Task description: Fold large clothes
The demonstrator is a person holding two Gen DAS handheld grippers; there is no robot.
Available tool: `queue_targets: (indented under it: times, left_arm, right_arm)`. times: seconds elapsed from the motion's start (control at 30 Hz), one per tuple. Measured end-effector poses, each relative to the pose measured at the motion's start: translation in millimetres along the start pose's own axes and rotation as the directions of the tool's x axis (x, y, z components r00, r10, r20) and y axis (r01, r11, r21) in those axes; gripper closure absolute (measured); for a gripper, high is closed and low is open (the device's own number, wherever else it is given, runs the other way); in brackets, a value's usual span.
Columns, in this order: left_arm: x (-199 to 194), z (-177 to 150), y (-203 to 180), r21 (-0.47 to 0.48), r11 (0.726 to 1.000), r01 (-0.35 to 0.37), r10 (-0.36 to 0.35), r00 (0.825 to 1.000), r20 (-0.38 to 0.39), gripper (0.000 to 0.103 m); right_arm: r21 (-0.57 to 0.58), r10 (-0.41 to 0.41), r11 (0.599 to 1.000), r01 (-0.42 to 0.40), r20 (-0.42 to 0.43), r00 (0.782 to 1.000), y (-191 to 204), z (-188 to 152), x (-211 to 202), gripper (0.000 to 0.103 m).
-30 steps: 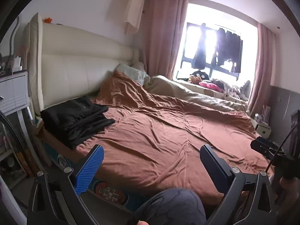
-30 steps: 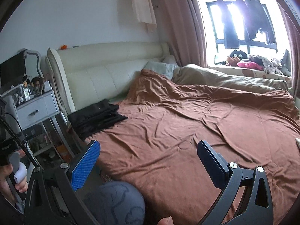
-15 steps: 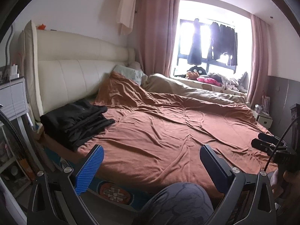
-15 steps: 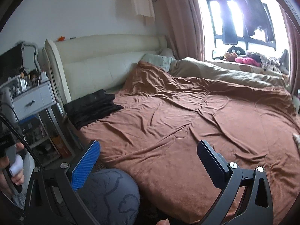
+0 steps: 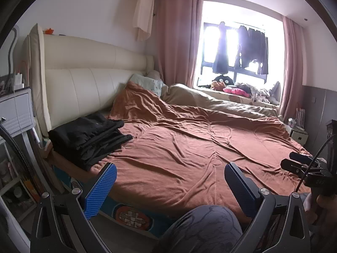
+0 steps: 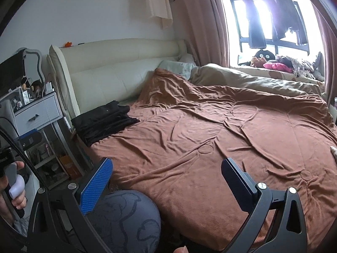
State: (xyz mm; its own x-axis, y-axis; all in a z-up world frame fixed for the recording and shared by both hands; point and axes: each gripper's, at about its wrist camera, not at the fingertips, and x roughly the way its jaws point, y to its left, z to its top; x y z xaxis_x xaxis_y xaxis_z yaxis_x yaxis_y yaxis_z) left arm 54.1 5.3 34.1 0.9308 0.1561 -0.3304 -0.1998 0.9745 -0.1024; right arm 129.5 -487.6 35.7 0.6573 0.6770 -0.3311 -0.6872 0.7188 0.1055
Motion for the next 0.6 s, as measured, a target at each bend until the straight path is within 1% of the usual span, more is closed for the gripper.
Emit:
queue_targets:
  times: [0.6]
  left_arm:
    - [0.0,1.1,-1.5,-0.006,1.000,-0.010,0.010,1.000,0.002,0.000]
  right_arm:
    - [0.013,0.009,1.000,-0.009,-0.013,1.000,-3.9,1.3,3.5,0.000]
